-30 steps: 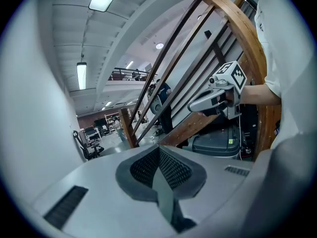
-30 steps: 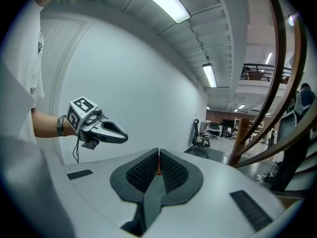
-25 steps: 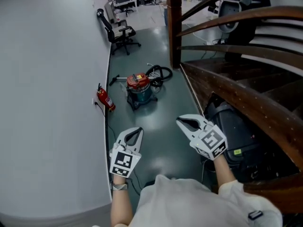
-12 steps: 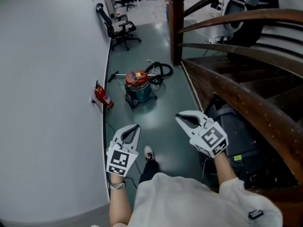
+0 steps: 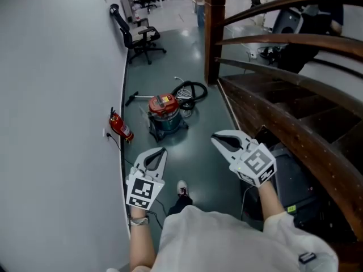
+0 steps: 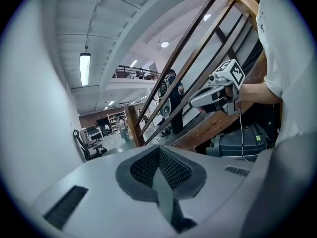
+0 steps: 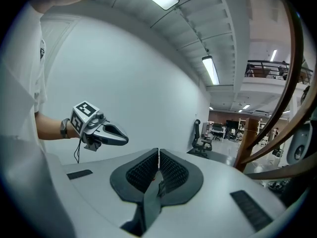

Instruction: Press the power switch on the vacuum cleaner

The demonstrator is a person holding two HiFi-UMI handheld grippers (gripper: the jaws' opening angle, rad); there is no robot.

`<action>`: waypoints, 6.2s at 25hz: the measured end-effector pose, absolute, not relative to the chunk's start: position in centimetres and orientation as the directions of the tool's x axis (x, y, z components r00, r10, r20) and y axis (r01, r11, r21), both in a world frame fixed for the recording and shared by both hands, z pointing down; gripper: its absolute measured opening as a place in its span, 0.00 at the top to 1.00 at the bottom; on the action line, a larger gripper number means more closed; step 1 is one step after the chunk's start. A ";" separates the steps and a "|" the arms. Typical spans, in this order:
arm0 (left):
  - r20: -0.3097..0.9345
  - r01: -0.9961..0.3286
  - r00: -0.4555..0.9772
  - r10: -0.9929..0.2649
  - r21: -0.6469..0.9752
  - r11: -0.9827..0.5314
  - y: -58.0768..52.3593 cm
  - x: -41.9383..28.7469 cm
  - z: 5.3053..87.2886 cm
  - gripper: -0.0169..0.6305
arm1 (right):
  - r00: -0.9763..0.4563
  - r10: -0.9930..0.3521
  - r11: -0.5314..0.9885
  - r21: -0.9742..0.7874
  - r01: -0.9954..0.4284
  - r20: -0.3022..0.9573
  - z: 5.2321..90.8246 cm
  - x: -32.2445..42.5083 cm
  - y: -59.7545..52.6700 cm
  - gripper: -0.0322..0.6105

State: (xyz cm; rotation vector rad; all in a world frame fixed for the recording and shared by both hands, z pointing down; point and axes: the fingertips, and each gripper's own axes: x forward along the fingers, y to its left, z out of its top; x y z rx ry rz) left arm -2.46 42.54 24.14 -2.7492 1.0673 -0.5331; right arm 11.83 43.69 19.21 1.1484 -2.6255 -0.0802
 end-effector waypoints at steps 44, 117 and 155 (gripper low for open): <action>0.297 -0.648 0.678 -0.672 -0.189 -0.738 14.9 -9.5 25.2 0.98 | -0.631 -0.745 0.659 0.095 -0.746 0.217 20.1 5.7 16.5 0.90; 0.409 -0.831 0.471 -0.782 -0.093 -0.549 -21.1 -6.5 37.3 0.98 | -0.691 -0.542 0.771 -0.045 -0.636 0.479 40.2 8.5 -24.7 0.79; 0.571 -0.888 0.407 -0.713 0.064 -0.456 -28.7 -8.1 57.7 0.98 | -0.707 -0.356 0.799 -0.194 -0.570 0.612 61.4 3.9 -31.5 0.75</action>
